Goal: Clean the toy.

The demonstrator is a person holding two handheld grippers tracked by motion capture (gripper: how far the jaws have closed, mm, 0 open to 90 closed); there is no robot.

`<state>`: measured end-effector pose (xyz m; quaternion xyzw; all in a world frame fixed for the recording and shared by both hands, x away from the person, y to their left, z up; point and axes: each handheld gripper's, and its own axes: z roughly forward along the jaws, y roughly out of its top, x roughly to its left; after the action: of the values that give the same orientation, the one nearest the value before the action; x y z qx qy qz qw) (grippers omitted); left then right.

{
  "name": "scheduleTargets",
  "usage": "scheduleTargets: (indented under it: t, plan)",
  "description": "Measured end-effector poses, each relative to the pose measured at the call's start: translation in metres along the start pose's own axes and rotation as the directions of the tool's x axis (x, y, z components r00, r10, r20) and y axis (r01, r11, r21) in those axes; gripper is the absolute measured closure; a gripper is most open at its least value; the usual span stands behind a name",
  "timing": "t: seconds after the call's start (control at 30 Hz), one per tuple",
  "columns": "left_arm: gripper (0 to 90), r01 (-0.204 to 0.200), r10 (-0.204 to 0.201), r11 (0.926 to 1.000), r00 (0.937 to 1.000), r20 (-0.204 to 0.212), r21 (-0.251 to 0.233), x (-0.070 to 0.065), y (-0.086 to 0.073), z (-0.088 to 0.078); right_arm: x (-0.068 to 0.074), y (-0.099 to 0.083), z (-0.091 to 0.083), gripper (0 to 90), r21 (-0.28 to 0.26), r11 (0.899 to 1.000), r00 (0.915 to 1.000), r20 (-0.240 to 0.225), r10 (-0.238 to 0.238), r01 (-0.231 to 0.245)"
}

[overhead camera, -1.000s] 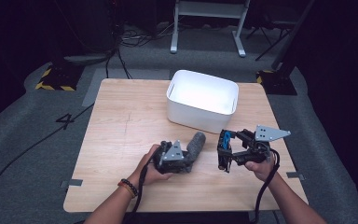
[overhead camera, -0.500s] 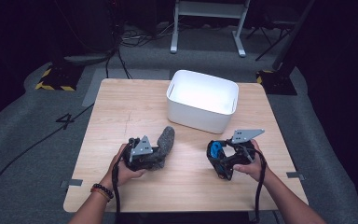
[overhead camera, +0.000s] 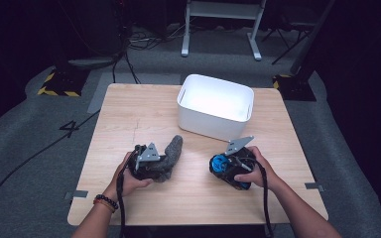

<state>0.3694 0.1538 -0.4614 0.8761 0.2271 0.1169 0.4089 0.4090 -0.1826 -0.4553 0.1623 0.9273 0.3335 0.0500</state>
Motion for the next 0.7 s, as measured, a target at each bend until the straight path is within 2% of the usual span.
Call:
scheduleTargets:
  t: [0.13,0.27,0.33,0.53,0.63,0.7]
  plan:
    - [58.6,0.013,-0.013,0.9997,0.9999,0.008,0.018,0.000,-0.001,0.001,0.000,-0.002,0.008,25.8,0.067,0.998,0.9999,-0.002,-0.011,0.011]
    - [58.6,0.023,-0.023,0.9995,0.9995,0.021,0.021,-0.001,-0.004,-0.001,0.000,-0.005,0.013,25.8,0.111,0.994,0.9999,-0.001,-0.013,0.013]
    - [58.6,0.021,-0.022,0.9991,0.9995,0.021,0.037,-0.003,-0.007,-0.002,0.000,-0.006,0.015,25.8,0.132,0.991,0.9999,0.005,-0.011,0.011]
    - [58.1,0.029,-0.030,0.9988,0.9992,0.026,0.040,-0.004,-0.015,-0.008,0.001,-0.007,0.020,25.7,0.160,0.987,0.9998,0.007,-0.019,0.018]
    - [56.9,0.034,-0.035,0.9982,0.9991,0.021,0.049,-0.004,-0.017,-0.007,0.002,-0.008,0.024,25.4,0.192,0.981,0.9999,0.008,-0.013,0.011]
    - [55.0,0.032,-0.033,0.9972,0.9992,0.020,0.068,-0.004,-0.017,-0.005,0.002,-0.009,0.024,25.2,0.182,0.983,0.9999,0.013,-0.009,0.006]
